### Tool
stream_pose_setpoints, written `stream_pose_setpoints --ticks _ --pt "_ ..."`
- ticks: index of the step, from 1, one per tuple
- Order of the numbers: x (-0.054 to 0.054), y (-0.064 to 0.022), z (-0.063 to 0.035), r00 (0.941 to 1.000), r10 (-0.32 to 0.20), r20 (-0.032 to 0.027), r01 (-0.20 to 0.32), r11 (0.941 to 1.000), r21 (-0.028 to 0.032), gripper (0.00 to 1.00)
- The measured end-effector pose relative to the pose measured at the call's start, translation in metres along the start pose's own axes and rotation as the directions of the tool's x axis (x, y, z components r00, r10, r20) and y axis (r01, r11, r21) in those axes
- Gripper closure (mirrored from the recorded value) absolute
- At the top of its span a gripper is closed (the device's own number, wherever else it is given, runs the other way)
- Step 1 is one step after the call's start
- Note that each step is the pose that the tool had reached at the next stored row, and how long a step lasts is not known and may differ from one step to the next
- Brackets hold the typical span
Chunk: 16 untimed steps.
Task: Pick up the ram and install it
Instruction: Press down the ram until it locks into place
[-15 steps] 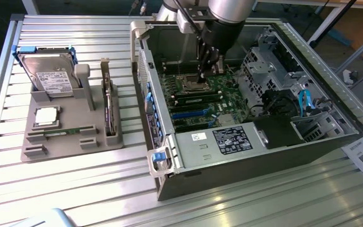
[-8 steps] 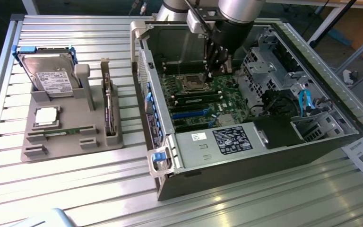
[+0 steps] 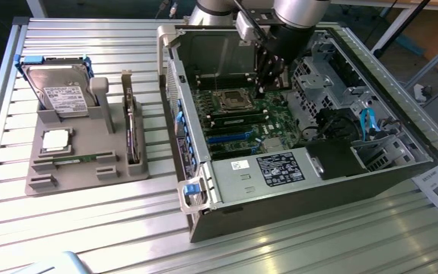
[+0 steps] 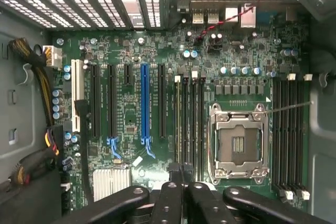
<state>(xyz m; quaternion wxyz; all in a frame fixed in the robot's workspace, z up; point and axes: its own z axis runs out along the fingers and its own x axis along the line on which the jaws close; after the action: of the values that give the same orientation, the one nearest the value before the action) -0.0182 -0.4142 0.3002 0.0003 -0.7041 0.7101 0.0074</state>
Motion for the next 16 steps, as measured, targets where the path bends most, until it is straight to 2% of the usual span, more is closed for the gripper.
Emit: stream_pose_setpoints --ticks 6,11,14,16 --pt "0.0 -0.0108 -0.0001 1.0 0.0 0.0 0.0 1.0 0.0 0.9" --pt "0.0 -0.0108 -0.0006 1.0 0.0 -0.0001 0.0 1.0 0.0 0.9" --pt "0.0 -0.0108 -0.0049 1.0 0.0 0.0 0.0 1.0 0.0 0.9" --pt "0.0 -0.0107 -0.013 1.0 0.0 -0.0001 0.0 1.0 0.0 0.9"
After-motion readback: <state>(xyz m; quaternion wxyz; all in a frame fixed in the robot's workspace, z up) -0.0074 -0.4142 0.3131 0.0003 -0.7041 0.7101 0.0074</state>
